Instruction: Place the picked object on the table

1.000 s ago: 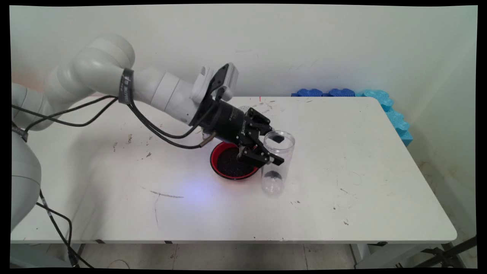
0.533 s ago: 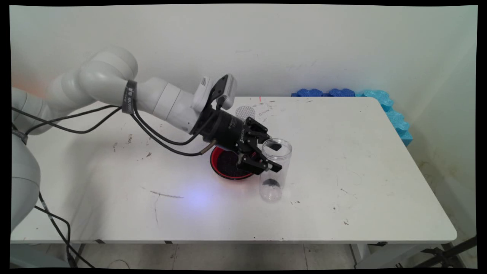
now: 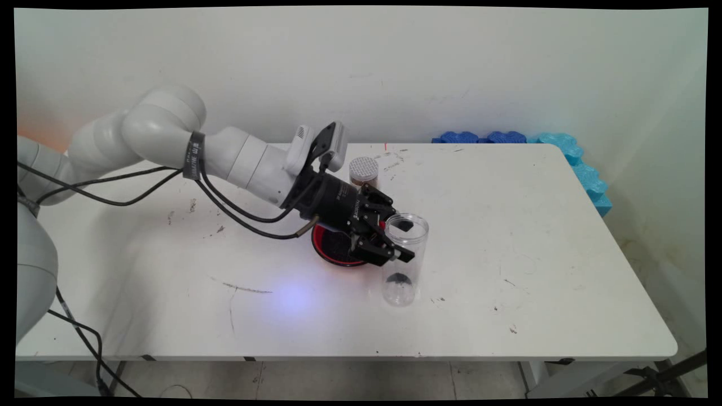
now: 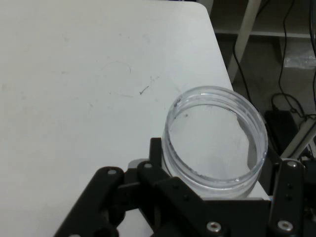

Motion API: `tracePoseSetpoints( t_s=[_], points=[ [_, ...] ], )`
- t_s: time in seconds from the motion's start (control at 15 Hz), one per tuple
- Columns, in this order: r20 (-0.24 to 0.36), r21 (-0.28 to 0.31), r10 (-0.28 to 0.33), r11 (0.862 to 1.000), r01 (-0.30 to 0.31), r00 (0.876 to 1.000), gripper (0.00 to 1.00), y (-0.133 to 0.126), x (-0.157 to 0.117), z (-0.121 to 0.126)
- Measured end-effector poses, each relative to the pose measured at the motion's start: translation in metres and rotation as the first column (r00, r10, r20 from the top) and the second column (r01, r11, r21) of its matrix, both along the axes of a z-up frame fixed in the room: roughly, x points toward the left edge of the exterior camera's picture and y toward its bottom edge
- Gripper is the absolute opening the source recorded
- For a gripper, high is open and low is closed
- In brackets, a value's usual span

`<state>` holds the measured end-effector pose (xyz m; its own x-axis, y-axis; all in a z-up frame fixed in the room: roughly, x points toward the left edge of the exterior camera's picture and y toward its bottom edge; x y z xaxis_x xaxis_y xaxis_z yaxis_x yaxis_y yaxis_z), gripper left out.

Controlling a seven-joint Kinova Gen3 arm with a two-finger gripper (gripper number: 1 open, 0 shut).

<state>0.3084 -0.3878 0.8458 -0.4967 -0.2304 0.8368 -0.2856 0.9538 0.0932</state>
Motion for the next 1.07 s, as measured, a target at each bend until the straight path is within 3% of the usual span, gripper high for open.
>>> tracePoseSetpoints(
  t_s=[0.87, 0.93, 1.07],
  points=[
    [-0.001, 0.022, 0.013, 1.0, -0.013, 1.0, 0.0, 0.002, 0.002, -0.017],
    [-0.002, 0.022, 0.013, 1.0, -0.013, 1.0, 1.0, 0.002, 0.002, -0.017],
    [-0.004, 0.024, 0.015, 1.0, -0.015, 1.0, 1.0, 0.002, 0.002, -0.019]
  ],
)
